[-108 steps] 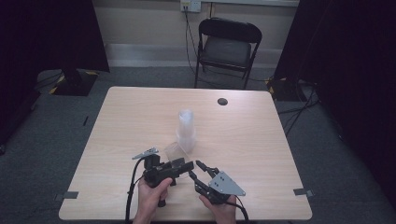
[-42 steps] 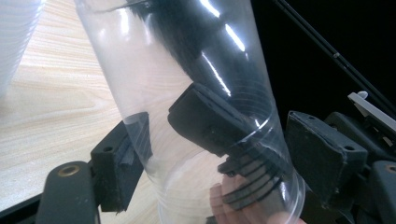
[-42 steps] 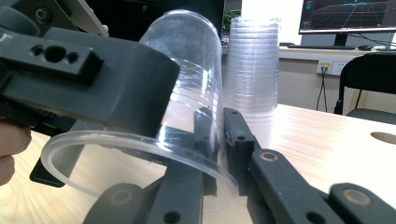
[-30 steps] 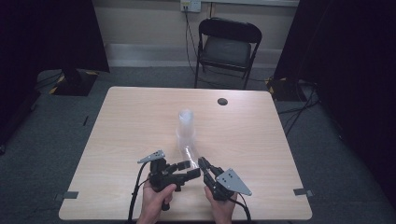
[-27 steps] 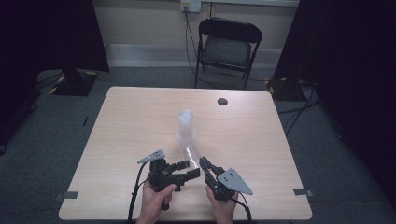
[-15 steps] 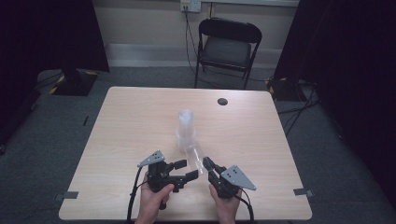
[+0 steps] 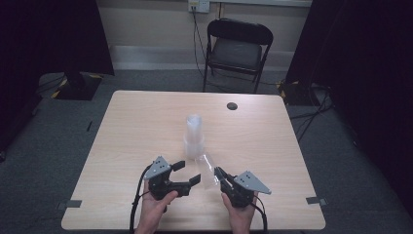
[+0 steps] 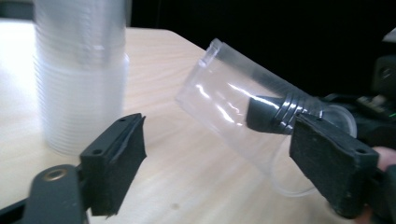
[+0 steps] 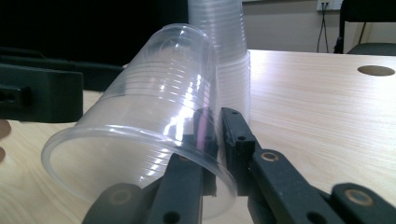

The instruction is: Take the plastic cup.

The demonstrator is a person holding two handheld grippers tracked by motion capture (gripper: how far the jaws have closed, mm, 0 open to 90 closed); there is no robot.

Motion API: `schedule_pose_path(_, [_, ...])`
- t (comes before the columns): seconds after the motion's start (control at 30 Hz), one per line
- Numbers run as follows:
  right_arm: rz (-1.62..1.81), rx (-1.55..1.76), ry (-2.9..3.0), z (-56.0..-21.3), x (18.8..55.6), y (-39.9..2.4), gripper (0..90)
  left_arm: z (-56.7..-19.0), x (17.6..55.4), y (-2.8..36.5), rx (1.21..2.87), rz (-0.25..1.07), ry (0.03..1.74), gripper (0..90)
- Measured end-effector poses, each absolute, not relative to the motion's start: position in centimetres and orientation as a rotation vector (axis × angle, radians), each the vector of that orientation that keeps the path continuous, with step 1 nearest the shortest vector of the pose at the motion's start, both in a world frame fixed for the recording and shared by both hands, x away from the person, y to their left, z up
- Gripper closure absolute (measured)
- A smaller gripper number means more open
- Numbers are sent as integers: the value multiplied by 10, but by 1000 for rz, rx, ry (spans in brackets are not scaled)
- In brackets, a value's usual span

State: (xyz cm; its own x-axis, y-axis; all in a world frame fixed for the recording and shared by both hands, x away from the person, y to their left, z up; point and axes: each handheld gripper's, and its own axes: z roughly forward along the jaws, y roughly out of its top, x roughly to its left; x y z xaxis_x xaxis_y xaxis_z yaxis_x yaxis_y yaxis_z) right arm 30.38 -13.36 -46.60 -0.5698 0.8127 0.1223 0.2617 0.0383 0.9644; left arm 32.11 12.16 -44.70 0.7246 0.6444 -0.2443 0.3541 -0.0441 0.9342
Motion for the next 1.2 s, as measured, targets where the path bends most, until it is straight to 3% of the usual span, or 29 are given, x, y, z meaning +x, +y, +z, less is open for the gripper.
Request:
schedule_pose_path(0.1, [1576,1093,1879,-465,304,-134,864,-447,320,122,1683,354,793,162])
schedule_pose_path(0.4, [1507,1112,1953,-461,304,-134,871,-450,317,125,1748,369,730,164])
schedule_pose_path(0.77, [1530,1216,2042,-456,312,-139,892,-457,316,115,1888,575,651,206])
schedule_pose_path(1.2, [1447,1245,2201,-442,319,-131,898,-465,312,105,1978,689,526,237])
